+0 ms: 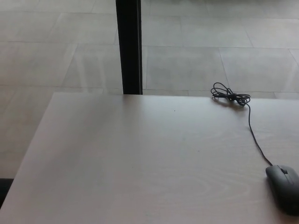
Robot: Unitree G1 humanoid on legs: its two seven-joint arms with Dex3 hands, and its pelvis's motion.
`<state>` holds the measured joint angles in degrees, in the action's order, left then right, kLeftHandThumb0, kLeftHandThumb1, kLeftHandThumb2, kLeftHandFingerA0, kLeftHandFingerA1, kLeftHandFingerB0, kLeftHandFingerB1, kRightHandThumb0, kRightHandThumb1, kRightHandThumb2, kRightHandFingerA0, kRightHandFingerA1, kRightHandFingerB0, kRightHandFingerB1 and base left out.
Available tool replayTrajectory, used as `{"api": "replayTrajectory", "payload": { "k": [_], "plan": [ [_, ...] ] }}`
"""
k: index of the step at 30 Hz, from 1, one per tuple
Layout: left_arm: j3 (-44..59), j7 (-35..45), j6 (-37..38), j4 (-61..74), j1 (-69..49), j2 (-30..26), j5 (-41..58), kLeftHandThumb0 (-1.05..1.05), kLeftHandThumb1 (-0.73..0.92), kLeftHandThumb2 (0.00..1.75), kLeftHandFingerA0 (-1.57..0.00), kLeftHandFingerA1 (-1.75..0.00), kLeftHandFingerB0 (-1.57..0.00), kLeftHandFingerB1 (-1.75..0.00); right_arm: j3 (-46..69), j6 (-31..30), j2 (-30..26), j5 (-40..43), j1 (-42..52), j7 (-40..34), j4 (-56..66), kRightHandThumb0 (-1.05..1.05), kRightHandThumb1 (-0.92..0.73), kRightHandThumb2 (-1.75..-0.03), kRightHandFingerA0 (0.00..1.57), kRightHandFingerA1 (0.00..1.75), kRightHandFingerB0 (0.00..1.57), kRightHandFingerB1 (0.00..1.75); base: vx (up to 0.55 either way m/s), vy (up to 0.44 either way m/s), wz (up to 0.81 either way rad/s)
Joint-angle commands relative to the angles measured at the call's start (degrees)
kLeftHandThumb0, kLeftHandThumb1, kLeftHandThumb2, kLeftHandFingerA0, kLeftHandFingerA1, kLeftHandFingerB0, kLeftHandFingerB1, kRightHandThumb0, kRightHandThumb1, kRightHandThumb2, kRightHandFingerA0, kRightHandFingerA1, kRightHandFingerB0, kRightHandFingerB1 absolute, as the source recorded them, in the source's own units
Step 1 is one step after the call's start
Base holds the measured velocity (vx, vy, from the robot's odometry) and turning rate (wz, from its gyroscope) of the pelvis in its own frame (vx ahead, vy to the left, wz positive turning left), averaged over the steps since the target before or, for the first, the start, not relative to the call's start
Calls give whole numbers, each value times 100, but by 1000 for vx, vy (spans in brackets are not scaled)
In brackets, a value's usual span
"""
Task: The robot uses its right fingers to click on the left button of the black mouse placed on the table.
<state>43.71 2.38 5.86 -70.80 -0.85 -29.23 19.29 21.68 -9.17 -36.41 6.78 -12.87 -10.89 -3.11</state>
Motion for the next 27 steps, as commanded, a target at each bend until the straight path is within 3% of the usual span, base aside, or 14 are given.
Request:
{"api": "replayTrajectory", "payload": {
  "k": [1,2,3,5,7,8,9,17,18,19,21,22,23,27],
  "plan": [
    [47,156,-56,28,-58,-173,231,-100,92,77,-64,-114,-35,-39,-1207,99,-182,-1396,-239,141,72,-97,-91,-80,94,168,17,31,0,0,0],
    [-13,113,-36,141,-102,-139,176,-96,92,81,-65,-111,-35,-40,-1554,52,-114,-1544,-210,240,173,-92,-77,-122,97,139,11,44,0,0,0],
    [-9,108,-58,123,-85,-148,183,-98,81,106,-66,-100,-32,-46,-1706,209,-78,-1634,-203,226,134,-97,-92,-78,94,172,20,32,0,0,0],
    [7,140,-66,57,-61,-157,200,-103,92,81,-68,-111,-34,-39,-2002,29,-77,-1807,-190,224,178,-95,-75,-122,112,142,14,41,0,0,0],
    [-34,126,-61,36,-63,-175,151,-100,92,85,-66,-97,-33,-40,-2286,37,-3,-1957,-261,175,81,-104,-91,-81,102,138,22,30,0,0,0],
    [-37,28,-171,50,-30,-183,153,-100,92,86,-69,-88,-38,-42,-2533,14,19,-2050,-248,279,-19,-101,-91,-81,41,53,21,30,0,0,0],
    [-44,-31,-64,70,-37,-147,134,-98,92,85,-73,-96,-34,-43,-2712,112,40,-2078,-193,359,-163,-99,-92,-79,37,46,22,31,0,0,0],
    [62,29,-85,26,-88,-147,247,-101,92,81,-71,-104,-37,-40,-3295,189,-8,-2309,-123,370,-542,-101,-92,-79,29,56,25,30,0,0,0],
    [30,48,-76,16,-96,-155,215,-92,82,121,-86,-115,-33,-51,-3398,219,9,-2356,-71,357,-686,-102,-92,-76,33,54,28,31,0,0,0],
    [46,136,-120,44,-106,-165,250,-96,92,83,-75,-115,-35,-41,-3510,317,-9,-2445,-28,327,-820,-94,-77,-117,43,62,23,43,0,0,0],
    [138,165,-96,43,-100,-142,351,-98,92,81,-76,-110,-34,-40,-3663,263,-12,-2526,-5,373,-941,-98,-92,-79,32,53,27,31,0,0,0],
    [93,130,-34,49,-121,-135,297,-92,81,127,-70,-94,-31,-50,-3811,110,-28,-2619,7,482,-969,-94,-92,-75,16,50,28,32,0,0,0],
    [41,84,-2,32,-127,-141,236,-96,92,81,-68,-88,-41,-39,-3892,61,-38,-2666,6,533,-1005,-93,-92,-76,14,51,27,31,0,0,0],
    [67,297,-8,46,-164,-163,315,-99,92,81,-74,-104,-31,-40,-4210,101,-113,-3066,-30,446,-1240,-94,-92,-77,15,51,27,32,0,0,0]
  ]
}}
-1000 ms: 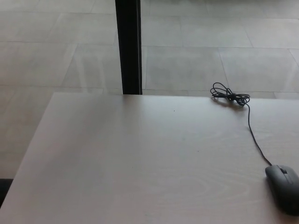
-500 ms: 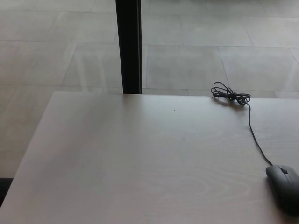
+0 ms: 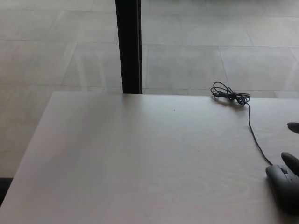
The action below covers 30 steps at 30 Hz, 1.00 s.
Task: The robot uses its right fingers to click on the left button of the black mouse placed on the table.
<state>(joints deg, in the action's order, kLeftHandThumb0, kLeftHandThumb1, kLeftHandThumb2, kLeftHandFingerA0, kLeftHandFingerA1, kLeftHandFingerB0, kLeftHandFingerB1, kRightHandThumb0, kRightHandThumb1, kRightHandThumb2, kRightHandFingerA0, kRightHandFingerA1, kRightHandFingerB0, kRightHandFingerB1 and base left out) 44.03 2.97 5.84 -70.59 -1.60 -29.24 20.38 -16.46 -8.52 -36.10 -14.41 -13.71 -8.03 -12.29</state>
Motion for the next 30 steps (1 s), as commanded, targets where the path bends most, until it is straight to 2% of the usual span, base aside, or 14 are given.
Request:
{"api": "replayTrajectory", "payload": {
  "k": [1,2,4,5,6,9,10,11,12,18,20,21,22,30],
  "plan": [
    [34,321,22,36,-113,-160,217,-95,84,128,-76,-99,-26,-51,-401,60,-122,-933,41,150,-383,-94,-92,-77,13,52,26,32,0,0,0],
    [2,188,5,12,-86,-182,177,-100,92,82,-71,-92,-35,-40,-442,101,-76,-976,10,79,-522,-98,-91,-78,13,52,27,32,0,0,0],
    [16,216,-6,31,-96,-191,208,-99,92,80,-69,-107,-35,-39,-498,130,-66,-1074,-13,36,-593,-93,-92,-77,14,50,27,32,0,0,0],
    [20,228,-10,38,-99,-193,220,-99,92,80,-69,-107,-35,-39,-518,142,-66,-1117,-16,19,-620,-93,-92,-77,14,50,27,32,0,0,0],
    [11,132,-31,34,-76,-192,213,-94,83,128,-72,-97,-32,-50,-554,150,-81,-1177,-4,45,-620,-94,-91,-76,15,48,26,32,0,0,0],
    [-36,16,-48,8,-34,-220,181,-93,83,128,-70,-96,-32,-50,-589,130,-47,-1299,6,55,-651,-93,-92,-75,20,46,25,30,0,0,0],
    [-70,-35,-2,3,-40,-213,149,-97,92,76,-70,-94,-39,-40,-592,202,-45,-1314,28,45,-673,-91,-92,-74,19,46,25,30,0,0,0],
    [-40,16,-26,13,-41,-206,207,-94,82,128,-76,-99,-31,-51,-728,249,-87,-1561,56,-36,-685,-94,-92,-76,16,44,25,32,0,0,0],
    [-45,43,-36,12,-43,-210,215,-100,92,80,-72,-101,-37,-40,-744,254,-81,-1607,70,-22,-689,-95,-91,-77,15,43,24,32,0,0,0],
    [-41,98,10,21,-61,-205,246,-100,92,82,-47,-78,-36,-42,-945,342,-56,-2055,143,-192,-721,-93,-92,-75,18,42,27,32,0,0,0],
    [-28,99,18,16,-62,-207,263,-92,77,119,-61,-92,-34,-53,-998,387,-45,-2180,154,-230,-759,-92,-92,-76,17,41,25,31,0,0,0],
    [-17,112,21,7,-62,-215,275,-92,77,119,-61,-92,-34,-53,-1024,388,-37,-2240,152,-248,-771,-92,-92,-76,17,41,25,31,0,0,0],
    [-80,27,-4,7,-62,-227,206,-101,92,85,-69,-86,-40,-43,-1085,389,-45,-2383,150,-318,-762,-92,-92,-75,19,41,27,32,0,0,0],
    [-56,68,-77,80,-61,-226,311,-105,79,96,-61,-82,-37,-46,-1057,378,4,-2621,130,-341,-743,-93,-91,-76,17,40,25,31,0,0,0]
  ]
}}
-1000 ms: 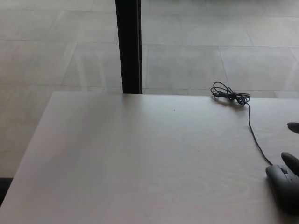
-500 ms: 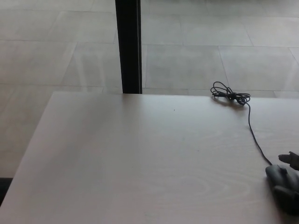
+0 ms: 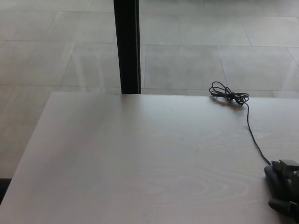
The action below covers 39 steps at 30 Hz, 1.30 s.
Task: The robot uses its right fingers to click on the left button of the black mouse placed on the table.
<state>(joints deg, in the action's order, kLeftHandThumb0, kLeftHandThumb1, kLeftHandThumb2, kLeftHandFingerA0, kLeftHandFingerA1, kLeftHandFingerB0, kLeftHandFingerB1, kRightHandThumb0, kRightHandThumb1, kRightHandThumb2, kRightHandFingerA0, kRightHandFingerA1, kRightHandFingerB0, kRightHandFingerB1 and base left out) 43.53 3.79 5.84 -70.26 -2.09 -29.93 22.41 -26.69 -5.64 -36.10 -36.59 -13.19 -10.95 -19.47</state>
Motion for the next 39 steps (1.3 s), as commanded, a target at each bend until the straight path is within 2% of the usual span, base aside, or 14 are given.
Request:
{"api": "replayTrajectory", "payload": {
  "k": [1,2,6,22,23,24,28,32,33,34,35,37,38,39],
  "plan": [
    [-7,4,-39,24,-14,-155,112,-94,82,128,-77,-98,-29,-50,4,104,12,-382,86,-62,-30,-91,-92,-73,22,39,27,30,0,0,0],
    [-4,51,-7,19,-29,-143,127,-98,92,79,-67,-97,-34,-40,31,119,16,-394,100,-99,-57,-91,-92,-72,24,40,29,31,0,0,0],
    [-81,-8,-58,12,-24,-187,71,-91,79,123,-62,-78,-31,-50,-66,63,-46,-674,135,-118,-227,-90,-92,-75,20,42,30,32,0,0,0],
    [-188,60,-36,32,37,-238,125,-102,92,88,-64,-84,-35,-41,-870,249,128,-1459,354,-721,-1427,-91,-92,-71,25,52,34,31,0,0,0],
    [-193,98,-28,5,66,-266,126,-104,82,96,-55,-76,-34,-44,-959,157,188,-1495,374,-625,-1521,-85,-75,-118,17,55,18,44,0,0,0],
    [-202,57,-22,2,74,-272,114,-93,79,123,-53,-73,-33,-51,-1055,192,218,-1506,392,-518,-1625,-96,-92,-78,17,52,24,31,0,0,0],
    [-168,-55,-53,17,134,-284,165,-97,92,75,-71,-87,-41,-42,-1140,279,369,-1469,408,-771,-1908,-91,-92,-72,22,51,31,31,0,0,0],
    [-182,-103,-37,39,145,-284,160,-95,92,80,-72,-88,-42,-41,-1415,111,402,-1685,368,-594,-2023,-94,-92,-76,17,49,28,32,0,0,0],
    [-268,-190,-57,26,162,-303,66,-92,79,122,-57,-73,-39,-52,-1553,178,386,-1746,399,-504,-2025,-95,-91,-77,16,50,27,32,0,0,0],
    [-247,-182,-81,36,169,-302,99,-96,92,80,-54,-65,-41,-42,-1588,173,402,-1749,411,-548,-2048,-94,-91,-77,17,50,29,32,0,0,0],
    [-242,-124,-68,47,157,-299,118,-90,79,122,-51,-71,-31,-51,-1593,164,422,-1718,414,-543,-2059,-92,-92,-75,17,49,28,32,0,0,0],
    [-226,-7,-48,55,123,-296,157,-99,92,85,-53,-71,-33,-41,-1644,137,416,-1736,398,-552,-2049,-93,-92,-76,16,51,28,32,0,0,0],
    [-174,47,-84,46,133,-301,223,-94,80,123,-58,-85,-29,-50,-1649,160,395,-1689,386,-516,-2025,-92,-91,-76,13,50,27,32,0,0,0],
    [-149,117,-84,56,125,-302,259,-99,92,82,-57,-96,-33,-39,-1663,115,370,-1683,382,-433,-1952,-92,-92,-76,12,50,26,31,0,0,0]
  ]
}}
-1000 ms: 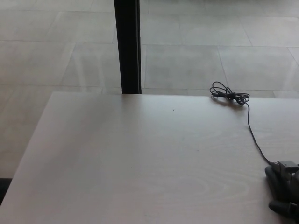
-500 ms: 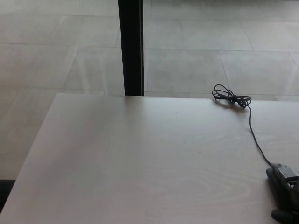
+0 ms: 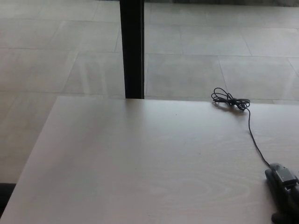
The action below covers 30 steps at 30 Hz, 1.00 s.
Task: The robot uses its right fingers to click on the left button of the black mouse placed on the table.
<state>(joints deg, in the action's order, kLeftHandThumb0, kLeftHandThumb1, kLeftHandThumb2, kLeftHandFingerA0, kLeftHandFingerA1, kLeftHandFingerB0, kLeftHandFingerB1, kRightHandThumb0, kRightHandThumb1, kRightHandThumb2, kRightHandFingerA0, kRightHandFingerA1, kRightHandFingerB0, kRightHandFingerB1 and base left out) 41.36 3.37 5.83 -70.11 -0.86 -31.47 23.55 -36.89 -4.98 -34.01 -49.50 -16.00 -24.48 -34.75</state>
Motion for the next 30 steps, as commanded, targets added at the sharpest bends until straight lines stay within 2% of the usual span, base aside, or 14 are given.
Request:
{"api": "replayTrajectory", "payload": {
  "k": [1,2,3,10,11,12,15,16,17,18,26,28,29,30],
  "plan": [
    [23,62,-62,32,6,-158,84,-96,80,124,-64,-85,-30,-50,-670,45,128,-414,638,926,-390,-92,-91,-76,14,51,27,32,0,0,0],
    [0,9,-53,27,9,-162,54,-96,80,124,-64,-85,-30,-50,-682,50,117,-421,627,914,-388,-92,-91,-76,14,51,27,32,0,0,0],
    [5,-48,-69,31,17,-160,55,-98,92,81,-61,-75,-41,-40,-679,69,116,-433,609,775,-435,-93,-91,-77,17,51,30,33,0,0,0],
    [-9,-80,-68,-29,51,-192,42,-96,92,82,-57,-70,-41,-39,-513,181,-5,-164,583,867,-181,-92,-92,-76,17,49,28,32,0,0,0],
    [38,-54,-86,-5,45,-185,100,-92,80,121,-61,-79,-36,-52,-466,230,-13,-110,589,805,-147,-92,-91,-76,18,48,30,32,0,0,0],
    [21,-91,-48,0,38,-175,76,-99,92,81,-54,-70,-41,-42,-393,272,-28,5,597,874,-51,-94,-91,-76,17,48,29,32,0,0,0],
    [18,-1,-70,11,17,-168,90,-100,92,84,-54,-73,-34,-40,-147,339,-124,274,557,998,341,-92,-91,-76,19,49,28,32,0,0,0],
    [51,38,-85,0,26,-169,130,-98,81,123,-61,-82,-32,-50,19,398,-118,487,556,1025,467,-92,-91,-76,17,48,28,32,0,0,0],
    [74,27,-96,-8,37,-170,153,-98,81,123,-61,-82,-32,-50,168,444,-106,670,569,1089,567,-92,-91,-76,17,48,28,32,0,0,0],
    [18,79,-31,-11,13,-175,91,-98,92,82,-57,-78,-37,-39,391,420,-144,980,566,1418,864,-88,-91,-76,14,47,25,31,0,0,0],
    [38,36,-34,-6,0,-185,102,-104,91,85,-48,-68,-33,-40,1780,369,-107,2295,181,2171,1753,-82,-92,-74,19,46,29,32,0,0,0],
    [55,20,-61,21,-17,-184,120,-97,92,81,-66,-87,-39,-39,2248,234,-201,2551,-179,2313,1961,-85,-92,-72,27,43,34,32,0,0,0],
    [34,-33,-68,9,-13,-190,92,-92,77,120,-67,-84,-36,-52,2359,258,-210,2633,-257,2373,1940,-87,-92,-73,25,43,33,32,0,0,0],
    [-5,-81,-71,4,-13,-197,46,-97,92,84,-65,-80,-40,-41,2469,258,-219,2707,-308,2443,1956,-86,-92,-72,23,43,32,31,0,0,0]
  ]
}}
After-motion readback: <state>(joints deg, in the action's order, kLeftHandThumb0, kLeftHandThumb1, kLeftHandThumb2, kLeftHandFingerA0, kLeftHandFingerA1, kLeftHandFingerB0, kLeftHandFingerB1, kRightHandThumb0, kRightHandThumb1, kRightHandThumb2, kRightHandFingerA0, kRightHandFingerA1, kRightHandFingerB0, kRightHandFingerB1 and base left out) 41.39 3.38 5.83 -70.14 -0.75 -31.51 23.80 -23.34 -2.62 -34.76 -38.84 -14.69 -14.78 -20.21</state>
